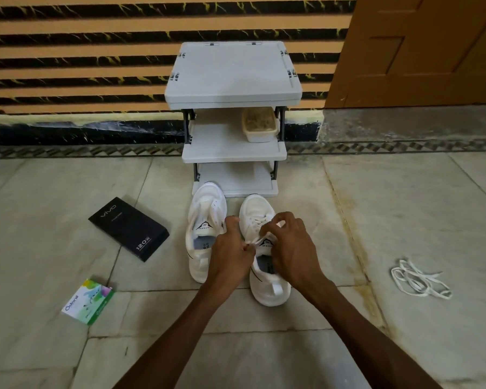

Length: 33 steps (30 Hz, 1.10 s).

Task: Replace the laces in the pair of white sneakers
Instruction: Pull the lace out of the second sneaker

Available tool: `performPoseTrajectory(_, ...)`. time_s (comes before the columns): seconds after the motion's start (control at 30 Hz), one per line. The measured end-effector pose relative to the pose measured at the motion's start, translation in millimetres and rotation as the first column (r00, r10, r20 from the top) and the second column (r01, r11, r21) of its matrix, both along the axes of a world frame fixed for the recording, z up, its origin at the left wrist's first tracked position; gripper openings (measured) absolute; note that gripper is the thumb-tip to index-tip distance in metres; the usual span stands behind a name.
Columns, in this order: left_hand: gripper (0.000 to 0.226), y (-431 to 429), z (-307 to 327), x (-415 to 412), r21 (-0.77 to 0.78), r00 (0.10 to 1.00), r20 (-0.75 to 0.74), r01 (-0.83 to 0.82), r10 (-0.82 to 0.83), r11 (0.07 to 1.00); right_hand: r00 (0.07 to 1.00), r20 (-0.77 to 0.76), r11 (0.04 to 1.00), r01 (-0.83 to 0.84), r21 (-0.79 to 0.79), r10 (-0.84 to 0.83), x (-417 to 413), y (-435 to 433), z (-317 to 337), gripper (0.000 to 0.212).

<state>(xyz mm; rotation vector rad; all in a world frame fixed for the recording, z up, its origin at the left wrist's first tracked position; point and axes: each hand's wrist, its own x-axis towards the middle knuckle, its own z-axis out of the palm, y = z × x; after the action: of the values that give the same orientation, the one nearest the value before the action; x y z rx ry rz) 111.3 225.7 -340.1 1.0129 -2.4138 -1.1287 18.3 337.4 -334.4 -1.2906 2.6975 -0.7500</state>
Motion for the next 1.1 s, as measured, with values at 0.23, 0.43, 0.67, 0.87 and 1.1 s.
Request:
performPoseTrajectory(0.23,0.057,4,3,0,0.028,0.999,-0.01,-0.032,0.033,0.999,0.989,-0.148,0.991,0.002,0.131,0.018,4,-2,3,0.044)
performPoseTrajectory(0.43,0.059,3,9,0,0.061,0.999,0.029,-0.04,0.038,0.997,0.874,0.457,0.937,0.283,-0.203,-0.165,-4,-2,-2,0.015)
performPoseTrajectory(0.67,0.061,11,11,2,-0.025,1.0,-0.019,0.004,-0.004,1.0,0.395,0.912,0.742,0.643,-0.191,-0.108,-4,2,4,0.03)
performPoseTrajectory(0.87,0.064,10,12,-2,0.012,1.0,-0.002,0.004,-0.004,1.0,0.977,-0.201,0.997,0.078,0.024,-0.072,0,4,17,0.028)
performPoseTrajectory(1.1,0.065,9,15,0,0.025,0.999,0.002,0.034,-0.034,0.999,0.954,-0.298,0.995,-0.009,0.098,0.038,6,-5,13,0.026)
